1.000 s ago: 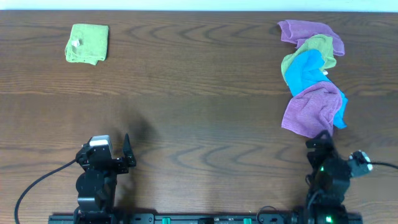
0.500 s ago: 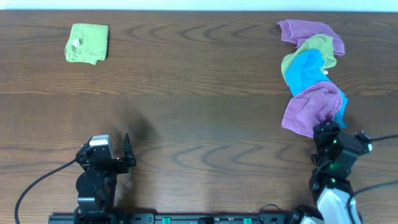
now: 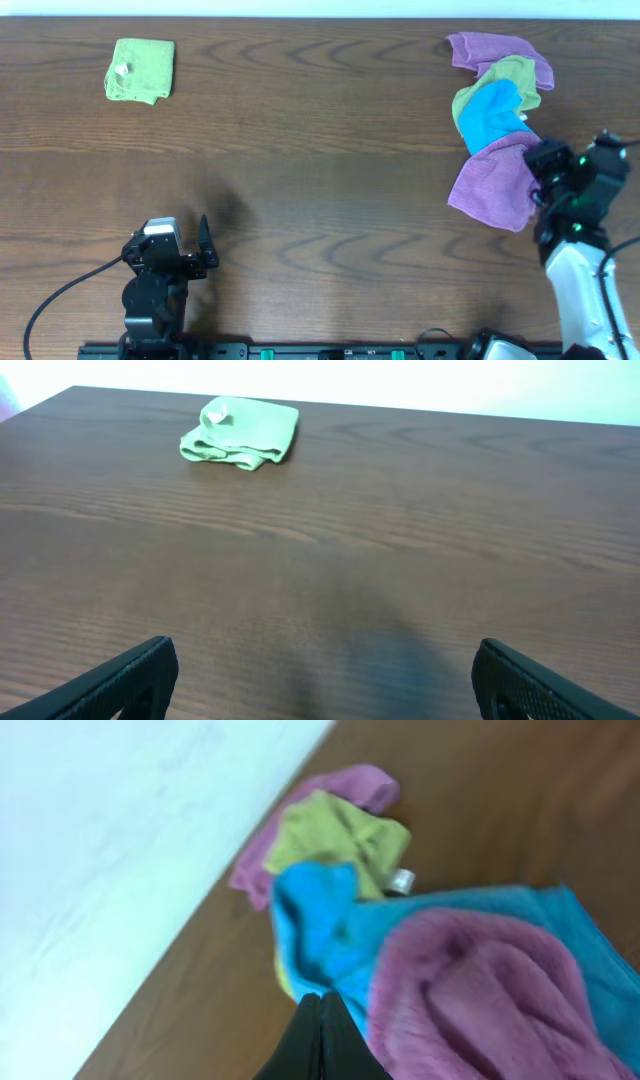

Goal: Fold the cloth
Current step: 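Reach the right gripper to the purple cloth's near edge and grasp it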

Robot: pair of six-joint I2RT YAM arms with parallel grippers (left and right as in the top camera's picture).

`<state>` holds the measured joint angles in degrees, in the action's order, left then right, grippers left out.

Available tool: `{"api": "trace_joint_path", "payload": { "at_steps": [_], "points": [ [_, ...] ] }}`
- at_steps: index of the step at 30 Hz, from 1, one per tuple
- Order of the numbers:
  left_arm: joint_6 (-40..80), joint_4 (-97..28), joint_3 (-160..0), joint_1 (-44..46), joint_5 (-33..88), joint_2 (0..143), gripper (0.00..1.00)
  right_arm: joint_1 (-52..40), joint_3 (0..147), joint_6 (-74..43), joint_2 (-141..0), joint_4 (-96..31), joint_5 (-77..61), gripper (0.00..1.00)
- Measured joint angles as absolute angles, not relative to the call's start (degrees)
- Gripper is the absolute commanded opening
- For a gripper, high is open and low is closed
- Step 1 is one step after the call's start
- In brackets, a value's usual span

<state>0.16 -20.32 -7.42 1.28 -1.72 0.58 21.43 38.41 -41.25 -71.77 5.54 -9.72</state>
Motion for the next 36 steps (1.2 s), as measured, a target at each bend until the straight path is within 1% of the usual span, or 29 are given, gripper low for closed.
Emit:
{"api": "trace_joint_path", "payload": {
  "at_steps": [2,3,5,6,7,8,9,11,19,21,27,33,35,36],
  "points": [
    [0.16,-20.32,-7.42,1.28,-1.72,0.58,0.95,21.43,42.22,-38.57,-71.79,1.34,-11.9,0.01],
    [0.16,-20.32,-7.42,1.28,-1.72,0.58,0.95,21.43,43.24,-37.76,-71.79,0.32,-12.43,0.03],
    [0.16,-20.34,-7.42,1.28,-1.72,0.58,0.95,21.43,45.78,-36.12,-71.77,-3.22,-13.45,0.5],
    [0.16,-20.34,-7.42,1.28,-1.72,0.58,0.95,21.43,46.65,-35.0,-71.77,-4.6,-13.8,0.57],
    [0.16,-20.34,-7.42,1.28,-1.72,0.58,0.95,21.43,47.16,-34.02,-71.77,-5.96,-14.17,0.75],
    [0.16,-20.34,-7.42,1.28,-1.72,0.58,0.95,21.43,47.33,-33.01,-71.77,-7.62,-14.44,0.86],
    [0.16,-20.32,-7.42,1.28,-1.72,0.58,0.95,21.43,47.42,-32.27,-71.77,-9.37,-14.61,0.89],
    [0.16,-20.29,-7.42,1.28,-1.72,0.58,0.95,21.43,47.46,-30.81,-71.77,-13.06,-14.63,0.99],
    [0.16,-20.34,-7.42,1.28,-1.72,0.58,0.95,21.43,47.51,-23.16,-71.99,-30.57,-12.99,0.98],
    [0.16,-20.32,-7.42,1.28,-1.72,0.58,0.95,21.43,47.51,-20.88,-73.03,-32.82,-11.84,0.94],
    [0.16,-20.32,-7.42,1.28,-1.72,0.58,0.95,21.43,47.53,-17.72,-79.53,-33.21,-7.79,0.95],
    [0.16,-20.32,-7.42,1.28,-1.72,0.58,0.95,21.43,47.53,-15.97,-85.84,-31.22,-5.41,0.93],
    [0.16,-20.32,-7.42,1.28,-1.72,0.58,0.95,21.43,47.53,-15.53,-87.59,-29.87,-5.3,0.85],
    [0.16,-20.32,-7.42,1.28,-1.72,0.58,0.95,21.43,47.53,-15.4,-88.14,-29.32,-5.37,0.77]
  ]
}}
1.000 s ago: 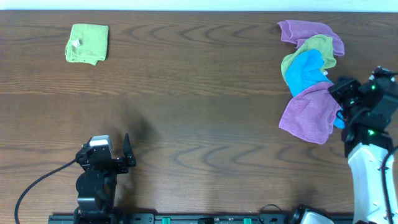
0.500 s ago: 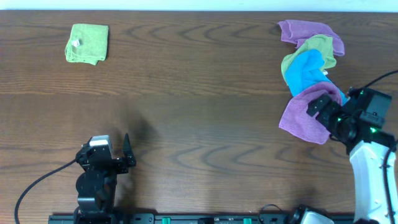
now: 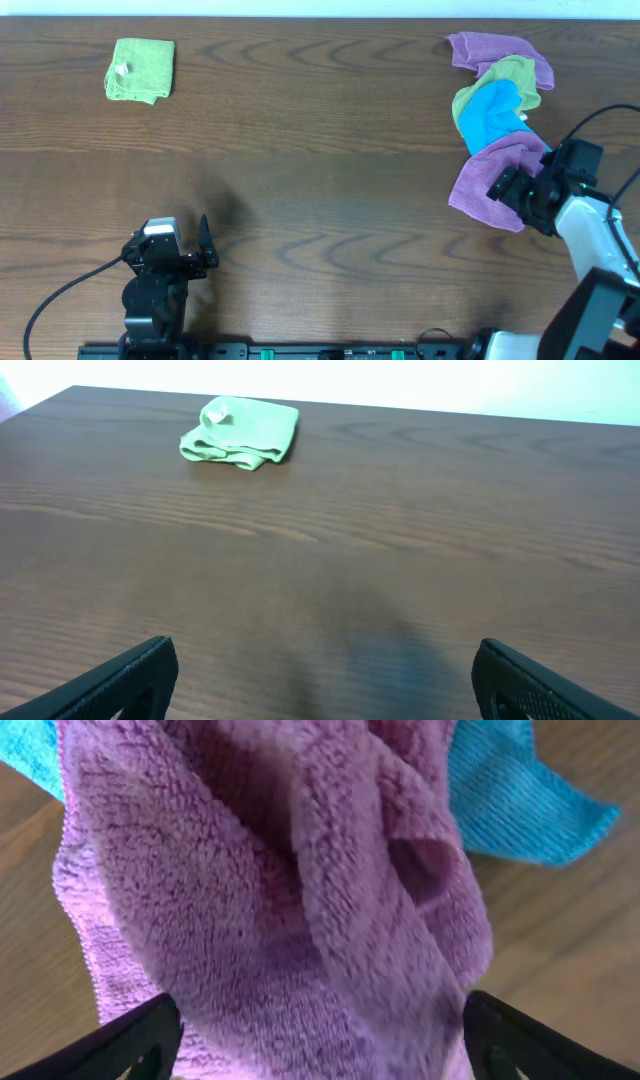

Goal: Fold the cloth
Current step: 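Reach the right gripper to the purple cloth's near edge and grasp it, then lift the purple cloth with the right gripper and drag it left to center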

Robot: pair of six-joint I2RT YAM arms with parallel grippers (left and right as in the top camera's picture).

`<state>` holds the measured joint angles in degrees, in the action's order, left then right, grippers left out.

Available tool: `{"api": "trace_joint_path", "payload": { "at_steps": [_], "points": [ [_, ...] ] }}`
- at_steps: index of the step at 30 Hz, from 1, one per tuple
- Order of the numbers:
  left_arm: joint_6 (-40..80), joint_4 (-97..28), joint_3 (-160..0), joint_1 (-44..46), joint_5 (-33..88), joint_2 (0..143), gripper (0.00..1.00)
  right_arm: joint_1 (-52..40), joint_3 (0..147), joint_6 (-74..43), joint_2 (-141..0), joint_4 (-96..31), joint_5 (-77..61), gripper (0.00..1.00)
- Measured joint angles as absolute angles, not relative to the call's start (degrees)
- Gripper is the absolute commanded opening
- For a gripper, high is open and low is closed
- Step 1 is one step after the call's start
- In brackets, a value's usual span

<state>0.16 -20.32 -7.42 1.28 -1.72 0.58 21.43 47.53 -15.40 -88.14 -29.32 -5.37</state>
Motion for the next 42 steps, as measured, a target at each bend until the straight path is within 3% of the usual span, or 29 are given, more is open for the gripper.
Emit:
{"api": "trace_joint_path", "payload": {
  "at_steps": [1,4,5,6,14,18,25,32,42],
  "points": [
    [0.16,-20.32,-7.42,1.28,-1.72,0.58,0.95,21.43,47.53,-15.4,-88.49,-28.77,-5.5,0.66],
    [0.16,-20.32,-7.42,1.28,-1.72,0.58,0.95,21.43,47.53,-14.63,-88.82,-27.35,-5.82,0.17],
    [0.16,-20.32,-7.42,1.28,-1.72,0.58,0.96,21.43,47.53,-14.79,-88.82,-26.98,-5.96,0.05],
    [0.16,-20.32,-7.42,1.28,-1.72,0.58,0.95,21.43,47.53,-14.83,-88.84,-26.52,-6.35,0.01],
    [0.16,-20.32,-7.42,1.28,-1.72,0.58,0.95,21.39,48.84,-14.9,-88.88,-24.82,-14.98,0.01],
    [0.16,-20.32,-7.42,1.28,-1.72,0.58,0.95,18.87,56.45,-15.18,-89.03,-24.71,-21.37,0.01],
    [0.16,-20.34,-7.42,1.28,-1.72,0.58,0.95,3.18,74.11,-15.25,-89.12,-24.08,-24.8,0.01],
    [0.16,-20.32,-7.42,1.28,-1.72,0.58,0.95,-7.81,81.21,-14.83,-89.12,-24.47,-27.22,0.01],
    [0.16,-20.34,-7.42,1.28,-1.72,0.58,0.95,-8.58,82.02,-14.26,-89.12,-26.76,-16.14,0.01]
  ]
}}
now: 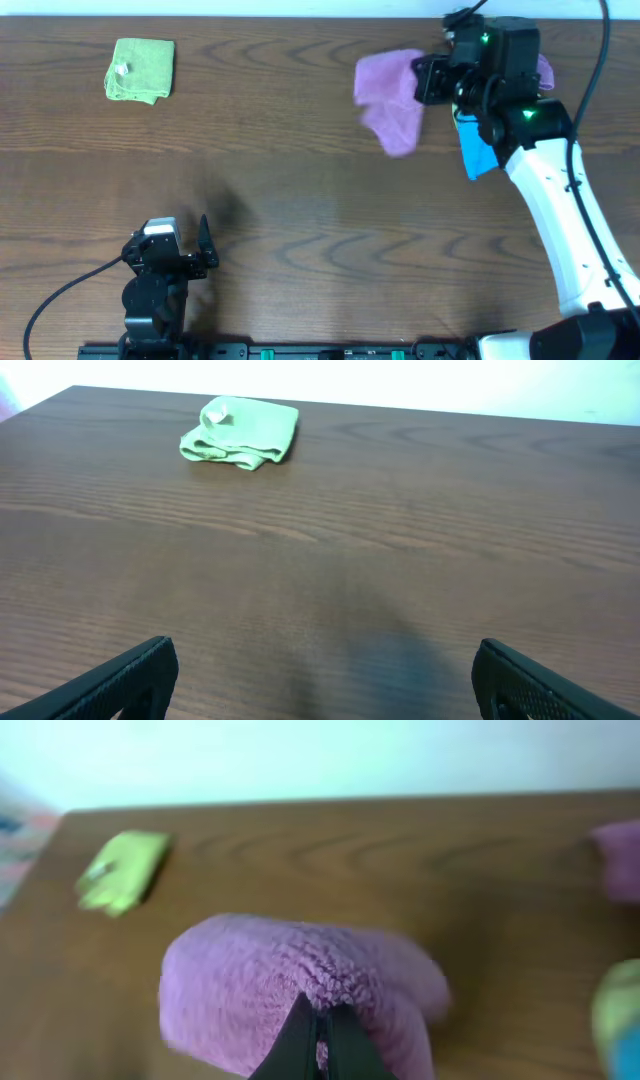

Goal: Fold the cloth
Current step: 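Lift the purple cloth with the right gripper and drag it left to center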

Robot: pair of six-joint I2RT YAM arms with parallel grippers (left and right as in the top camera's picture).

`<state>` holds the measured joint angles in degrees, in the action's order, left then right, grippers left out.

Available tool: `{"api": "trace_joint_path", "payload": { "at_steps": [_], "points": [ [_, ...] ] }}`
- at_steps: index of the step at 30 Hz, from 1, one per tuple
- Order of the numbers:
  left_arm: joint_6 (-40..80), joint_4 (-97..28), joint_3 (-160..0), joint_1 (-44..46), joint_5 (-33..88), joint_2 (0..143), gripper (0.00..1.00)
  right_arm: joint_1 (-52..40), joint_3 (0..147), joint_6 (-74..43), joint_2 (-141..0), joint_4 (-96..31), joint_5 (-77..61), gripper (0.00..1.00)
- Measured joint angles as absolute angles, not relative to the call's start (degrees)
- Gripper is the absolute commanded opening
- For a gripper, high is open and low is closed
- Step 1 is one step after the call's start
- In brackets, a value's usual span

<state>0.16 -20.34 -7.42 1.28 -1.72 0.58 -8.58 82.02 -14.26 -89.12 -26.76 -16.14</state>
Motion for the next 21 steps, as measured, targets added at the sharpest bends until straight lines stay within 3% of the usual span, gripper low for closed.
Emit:
{"api": "trace_joint_path", "payload": {
  "at_steps": [6,15,17,21],
  "points": [
    [0.16,-20.32,-7.42,1.28,-1.72,0.58,0.95,-7.35,83.15,-14.46,-89.12,-19.46,-13.17,0.01],
    [0.16,-20.32,-7.42,1.28,-1.72,0.58,0.95,-12.99,88.73,-17.67,-89.14,-5.8,-23.83,0.02],
    [0.16,-20.32,-7.42,1.28,-1.72,0.58,0.95,-14.46,90.8,-18.94,-89.14,-3.46,-28.67,0.99],
    [0.16,-20.34,-7.42,1.28,-1.72,0.58,0.95,-15.77,93.84,-19.25,-88.99,-4.51,-37.82,0.99]
  ]
}}
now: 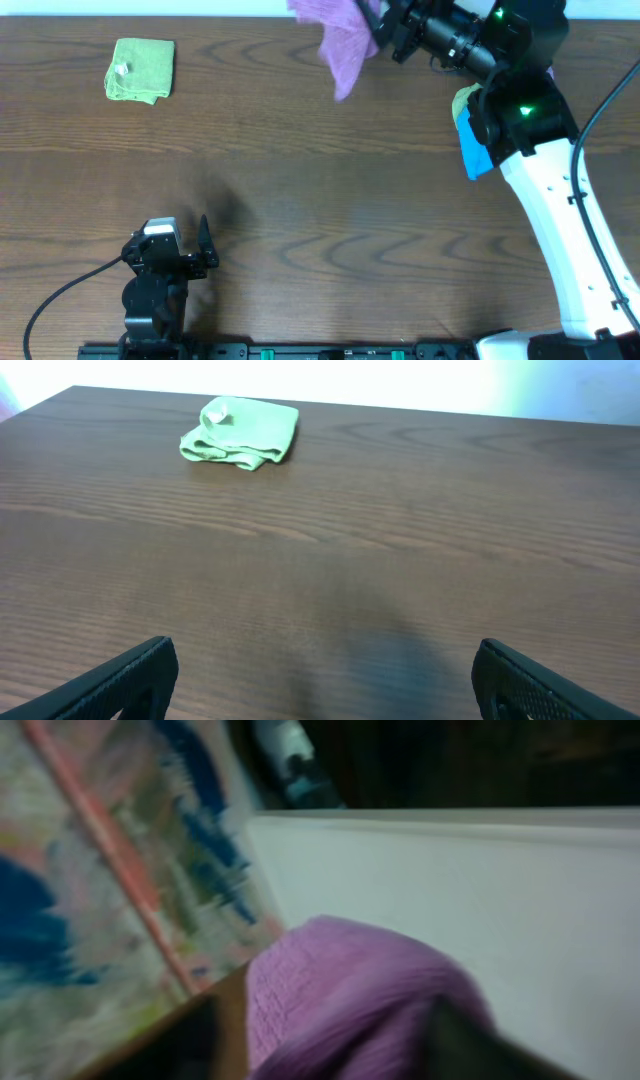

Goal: Fold the cloth
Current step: 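Lift the purple cloth with the right gripper and drag it left to center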

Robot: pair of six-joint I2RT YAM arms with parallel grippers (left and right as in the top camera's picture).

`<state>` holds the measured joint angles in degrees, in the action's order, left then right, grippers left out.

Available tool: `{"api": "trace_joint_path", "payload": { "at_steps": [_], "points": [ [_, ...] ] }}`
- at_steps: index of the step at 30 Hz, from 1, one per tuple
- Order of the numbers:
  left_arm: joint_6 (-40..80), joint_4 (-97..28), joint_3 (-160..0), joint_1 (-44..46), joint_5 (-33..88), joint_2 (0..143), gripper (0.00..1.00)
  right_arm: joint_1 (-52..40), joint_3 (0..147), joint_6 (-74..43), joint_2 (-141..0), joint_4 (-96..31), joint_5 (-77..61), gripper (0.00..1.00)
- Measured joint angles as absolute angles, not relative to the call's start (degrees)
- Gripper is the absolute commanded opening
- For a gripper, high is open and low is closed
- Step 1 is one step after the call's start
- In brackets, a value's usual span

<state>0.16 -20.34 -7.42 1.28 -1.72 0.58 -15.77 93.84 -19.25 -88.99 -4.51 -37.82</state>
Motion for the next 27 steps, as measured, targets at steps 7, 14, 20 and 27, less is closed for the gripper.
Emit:
{"api": "trace_joint_path", "payload": {
  "at_steps": [7,14,20,27],
  "points": [
    [0.16,-20.29,-7.42,1.28,-1.72,0.58,0.95,-10.22,94.06,-18.59,-90.02,-28.25,-37.67,0.99],
    [0.16,-20.32,-7.42,1.28,-1.72,0.58,0.95,-10.11,94.02,-14.81,-97.27,-40.05,-36.18,0.99],
    [0.16,-20.34,-7.42,1.28,-1.72,0.58,0.95,-15.44,94.02,-8.34,-103.46,-46.89,-30.04,0.99],
    [0.16,-20.32,-7.42,1.28,-1.72,0.58,0.95,-25.3,94.02,-1.04,-110.93,-50.15,-13.74,0.92]
  ]
}}
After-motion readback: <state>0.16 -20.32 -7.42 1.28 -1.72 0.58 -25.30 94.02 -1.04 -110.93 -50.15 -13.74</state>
